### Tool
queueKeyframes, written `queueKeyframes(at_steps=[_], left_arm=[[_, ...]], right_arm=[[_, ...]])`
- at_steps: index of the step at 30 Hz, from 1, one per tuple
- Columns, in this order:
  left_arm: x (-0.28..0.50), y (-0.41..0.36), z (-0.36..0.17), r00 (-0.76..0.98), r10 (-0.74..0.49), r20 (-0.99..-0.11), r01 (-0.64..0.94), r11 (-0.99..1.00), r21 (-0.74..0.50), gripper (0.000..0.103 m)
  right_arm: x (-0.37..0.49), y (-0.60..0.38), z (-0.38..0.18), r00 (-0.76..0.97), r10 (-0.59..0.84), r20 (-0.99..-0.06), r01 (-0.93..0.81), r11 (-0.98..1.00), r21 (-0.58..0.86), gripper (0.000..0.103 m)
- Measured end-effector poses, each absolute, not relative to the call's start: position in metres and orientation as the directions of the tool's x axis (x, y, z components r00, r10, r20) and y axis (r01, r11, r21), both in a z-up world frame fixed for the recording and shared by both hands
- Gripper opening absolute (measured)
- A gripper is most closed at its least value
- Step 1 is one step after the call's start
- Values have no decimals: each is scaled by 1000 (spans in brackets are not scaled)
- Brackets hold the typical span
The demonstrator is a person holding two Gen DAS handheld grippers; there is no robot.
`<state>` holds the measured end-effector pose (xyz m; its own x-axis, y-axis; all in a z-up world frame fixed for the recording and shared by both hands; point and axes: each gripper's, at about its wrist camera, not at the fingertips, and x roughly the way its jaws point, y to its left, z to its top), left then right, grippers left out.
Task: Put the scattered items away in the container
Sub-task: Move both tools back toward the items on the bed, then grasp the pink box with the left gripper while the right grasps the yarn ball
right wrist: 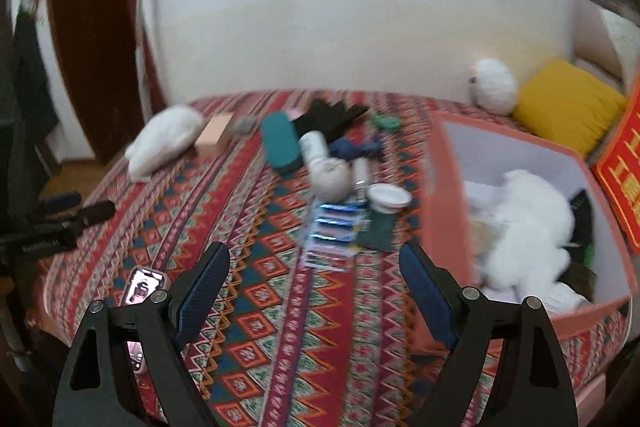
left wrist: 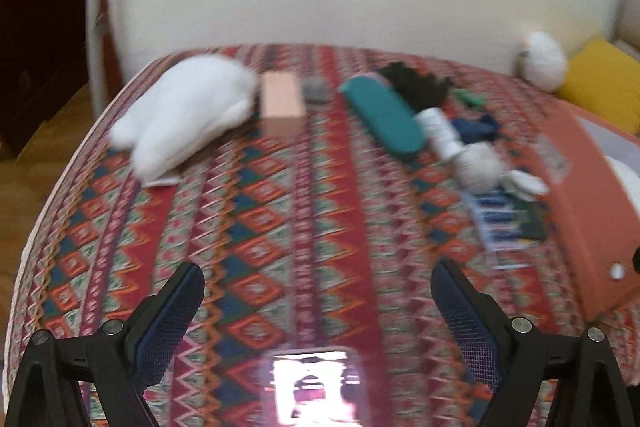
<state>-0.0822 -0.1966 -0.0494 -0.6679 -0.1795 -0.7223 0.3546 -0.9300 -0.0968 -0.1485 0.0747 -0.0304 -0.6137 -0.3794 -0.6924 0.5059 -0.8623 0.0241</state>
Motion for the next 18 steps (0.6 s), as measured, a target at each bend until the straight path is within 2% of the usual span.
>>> queueKeyframes(at_steps=[4, 13, 18], left_arm=[[-103, -218, -66, -636, -188, -748, 376, -923, -87, 95], [-212, -254, -108, -580, -160, -799, 364, -928, -79, 95], [-281, -287, -135, -525, -205, -826, 394, -919, -22, 95]], right_arm=[[-177, 44, -54, -600, -348, -720, 512, -859, -12, 89], [-270, 1, -107, -574, -251, -779, 458, -887, -52, 89], [-327, -13, -138, -551, -203, -809, 430, -900, -67, 89]])
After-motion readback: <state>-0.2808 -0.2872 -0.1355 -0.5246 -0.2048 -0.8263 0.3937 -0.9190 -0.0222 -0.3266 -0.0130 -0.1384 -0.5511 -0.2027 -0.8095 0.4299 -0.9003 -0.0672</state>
